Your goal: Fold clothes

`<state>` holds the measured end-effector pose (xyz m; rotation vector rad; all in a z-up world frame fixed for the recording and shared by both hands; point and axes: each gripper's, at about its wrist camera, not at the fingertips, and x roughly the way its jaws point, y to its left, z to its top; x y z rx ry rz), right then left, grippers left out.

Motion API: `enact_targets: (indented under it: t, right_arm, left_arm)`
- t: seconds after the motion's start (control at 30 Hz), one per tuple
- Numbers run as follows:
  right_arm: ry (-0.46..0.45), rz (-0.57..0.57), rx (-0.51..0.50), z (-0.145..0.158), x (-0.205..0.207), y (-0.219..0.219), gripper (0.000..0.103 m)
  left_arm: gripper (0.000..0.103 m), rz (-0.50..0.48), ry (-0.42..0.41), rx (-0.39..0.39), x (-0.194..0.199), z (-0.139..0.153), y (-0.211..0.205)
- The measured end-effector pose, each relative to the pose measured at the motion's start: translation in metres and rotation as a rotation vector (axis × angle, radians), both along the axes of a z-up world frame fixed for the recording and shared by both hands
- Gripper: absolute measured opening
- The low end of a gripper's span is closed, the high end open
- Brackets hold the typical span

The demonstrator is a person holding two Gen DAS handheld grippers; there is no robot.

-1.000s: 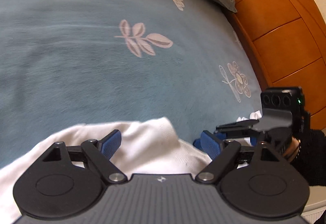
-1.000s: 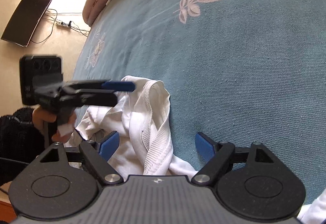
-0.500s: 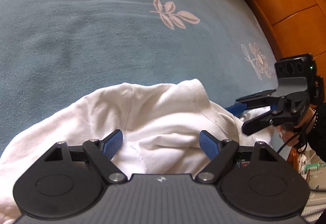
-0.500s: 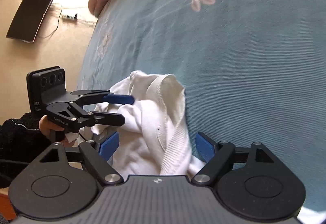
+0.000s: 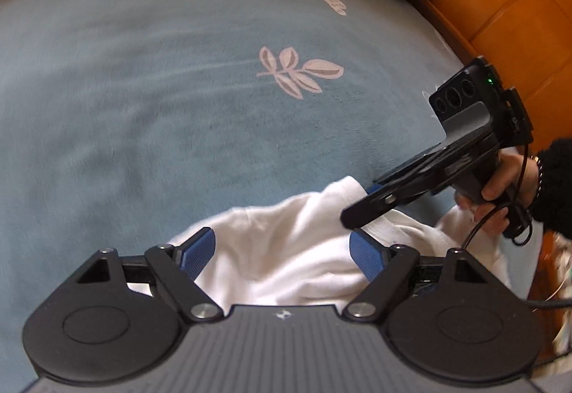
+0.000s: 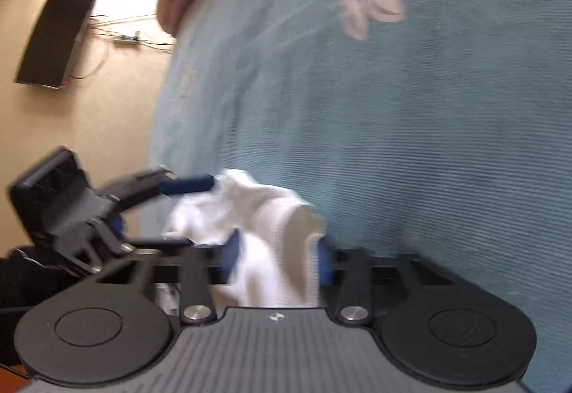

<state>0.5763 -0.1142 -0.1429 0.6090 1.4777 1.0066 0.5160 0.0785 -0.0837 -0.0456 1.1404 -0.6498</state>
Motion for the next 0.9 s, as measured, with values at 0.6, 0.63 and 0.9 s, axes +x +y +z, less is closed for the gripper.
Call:
enact_targets:
  t: [0.6, 0.63, 0.9]
  right_arm:
    - [-0.622, 0.329, -0.181, 0.074, -0.040, 0.043, 0.009]
    - [-0.618, 0.336, -0.185, 0.072, -0.041, 0.044, 0.009]
    - [-0.286, 0.191, -0.055, 0.024, -0.010, 0.019, 0.016]
  left_arm:
    - [0.070, -0.863, -0.131, 0.257, 0.034, -0.015, -0.099]
    - [0.070, -0.868, -0.130, 0.265, 0.033, -0.018, -0.100]
    - [0.070, -0.688, -0.161, 0.255, 0.025, -0.015, -0.075]
